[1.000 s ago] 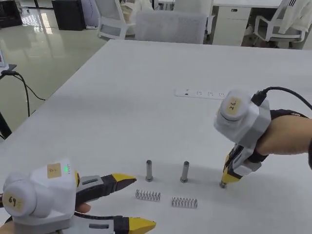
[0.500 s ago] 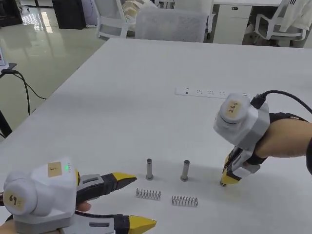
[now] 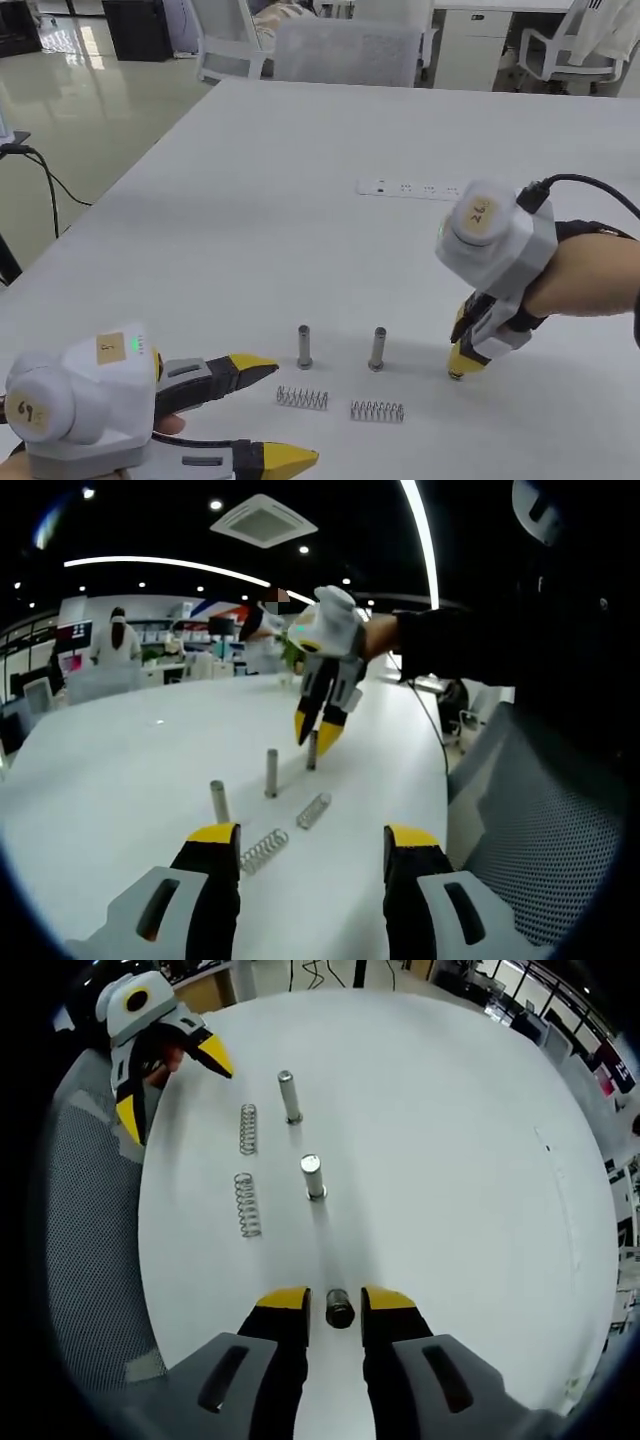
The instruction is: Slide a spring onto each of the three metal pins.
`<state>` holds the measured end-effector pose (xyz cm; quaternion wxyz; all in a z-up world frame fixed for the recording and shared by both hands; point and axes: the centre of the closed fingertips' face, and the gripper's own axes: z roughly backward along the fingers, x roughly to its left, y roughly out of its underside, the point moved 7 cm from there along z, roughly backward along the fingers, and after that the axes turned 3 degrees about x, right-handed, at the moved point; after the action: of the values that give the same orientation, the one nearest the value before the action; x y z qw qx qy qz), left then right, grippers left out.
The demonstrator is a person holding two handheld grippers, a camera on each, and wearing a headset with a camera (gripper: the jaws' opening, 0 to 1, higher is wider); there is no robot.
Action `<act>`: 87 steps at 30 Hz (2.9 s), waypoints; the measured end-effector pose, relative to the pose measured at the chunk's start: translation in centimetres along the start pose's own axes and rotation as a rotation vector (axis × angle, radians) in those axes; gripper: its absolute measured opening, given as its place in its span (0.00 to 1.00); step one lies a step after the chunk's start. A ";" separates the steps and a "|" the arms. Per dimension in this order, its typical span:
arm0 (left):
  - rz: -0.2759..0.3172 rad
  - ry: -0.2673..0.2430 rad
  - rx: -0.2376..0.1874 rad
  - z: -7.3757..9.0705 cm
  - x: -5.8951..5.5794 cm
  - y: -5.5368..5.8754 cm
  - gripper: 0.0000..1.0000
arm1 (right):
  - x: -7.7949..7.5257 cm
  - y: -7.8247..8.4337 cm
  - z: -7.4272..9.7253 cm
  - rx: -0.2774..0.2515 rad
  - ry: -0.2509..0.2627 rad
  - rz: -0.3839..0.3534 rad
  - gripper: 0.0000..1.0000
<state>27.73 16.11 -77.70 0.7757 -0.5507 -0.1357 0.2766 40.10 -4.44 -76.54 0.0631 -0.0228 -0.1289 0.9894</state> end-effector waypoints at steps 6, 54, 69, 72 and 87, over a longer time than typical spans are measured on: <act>-0.002 -0.001 0.001 0.0 0.0 -0.1 0.52 | 0.6 -0.9 0.6 -0.017 0.004 0.024 0.18; -0.016 0.018 0.011 -0.1 -0.3 -0.1 0.49 | 6.0 -3.7 -3.8 0.025 -0.098 0.168 0.12; -0.024 0.019 0.020 -0.2 -0.3 0.0 0.48 | 6.3 -3.5 -4.6 0.054 -0.073 0.228 0.08; -0.025 0.020 0.022 -0.2 -0.3 0.0 0.48 | 6.2 -3.6 -4.6 0.044 -0.069 0.225 0.08; -0.063 0.051 0.035 -0.6 -0.2 -0.8 0.45 | 6.8 -4.7 -1.6 0.000 -0.080 0.222 0.08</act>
<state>28.10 15.32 -77.14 0.7968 -0.5394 -0.1281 0.2403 34.04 1.37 -77.05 -0.0521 0.0024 -0.1278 0.9904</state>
